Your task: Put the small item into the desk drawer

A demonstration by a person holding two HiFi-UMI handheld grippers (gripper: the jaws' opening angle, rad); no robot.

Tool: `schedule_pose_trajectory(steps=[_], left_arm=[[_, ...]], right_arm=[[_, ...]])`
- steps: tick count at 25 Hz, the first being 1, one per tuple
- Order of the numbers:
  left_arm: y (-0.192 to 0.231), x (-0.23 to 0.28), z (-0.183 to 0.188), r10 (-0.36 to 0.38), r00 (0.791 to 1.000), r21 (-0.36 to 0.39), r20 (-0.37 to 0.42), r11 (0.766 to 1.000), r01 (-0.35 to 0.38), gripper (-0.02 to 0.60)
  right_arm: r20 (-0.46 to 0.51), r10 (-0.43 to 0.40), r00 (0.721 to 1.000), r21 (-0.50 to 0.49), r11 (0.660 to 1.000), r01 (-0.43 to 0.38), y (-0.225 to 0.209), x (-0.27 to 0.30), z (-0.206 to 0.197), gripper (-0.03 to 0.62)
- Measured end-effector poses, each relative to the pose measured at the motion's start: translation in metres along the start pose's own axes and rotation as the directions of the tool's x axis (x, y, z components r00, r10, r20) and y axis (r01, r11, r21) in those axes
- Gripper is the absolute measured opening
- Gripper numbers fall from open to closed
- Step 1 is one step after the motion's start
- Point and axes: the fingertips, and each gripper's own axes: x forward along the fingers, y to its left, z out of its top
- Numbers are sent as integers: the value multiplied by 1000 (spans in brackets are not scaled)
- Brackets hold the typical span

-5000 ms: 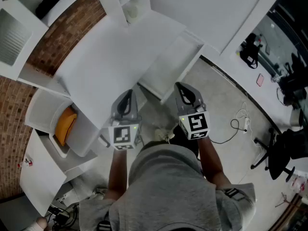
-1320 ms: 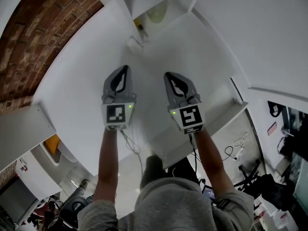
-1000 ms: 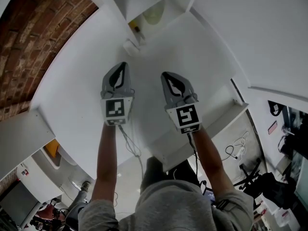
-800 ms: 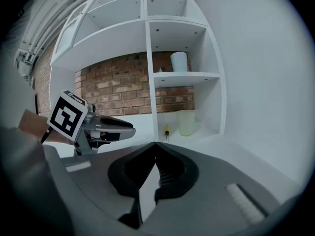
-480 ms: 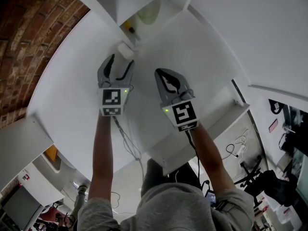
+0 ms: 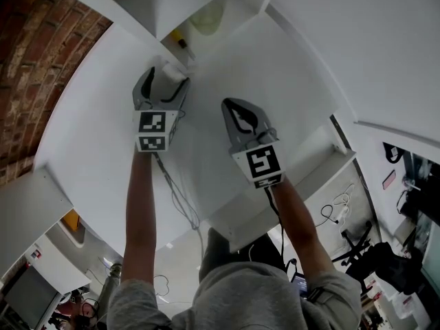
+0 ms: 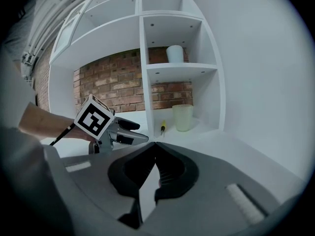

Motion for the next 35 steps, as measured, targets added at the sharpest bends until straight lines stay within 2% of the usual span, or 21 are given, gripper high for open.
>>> schedule_pose_trajectory(steps=[3,10,12,25,35], left_arm=[[1,3,-4,0,1000,3,-27,1000,0,377],[-5,7,-1,8,998,33,-69,999,-5,302],[-5,7,-1,8,997,37,-77,999,-5,298],[-7,3,0,30,996,39,-80,999,-27,288],[-21,-27,34,39,999,44,-24,998,-37,288]], right_arm=[[3,-5,1000,8,1000,5,-4,-1,-2,3],[-3,-13,1000,19,1000,13,-13,-6,-6,3],[1,-15,1000,22,1000,15,-14,-7,-5,3],[19,-35,999,22,999,35,-22,-23,1,3],[51,-64,997,6,998,64,-16,-53,22,3]])
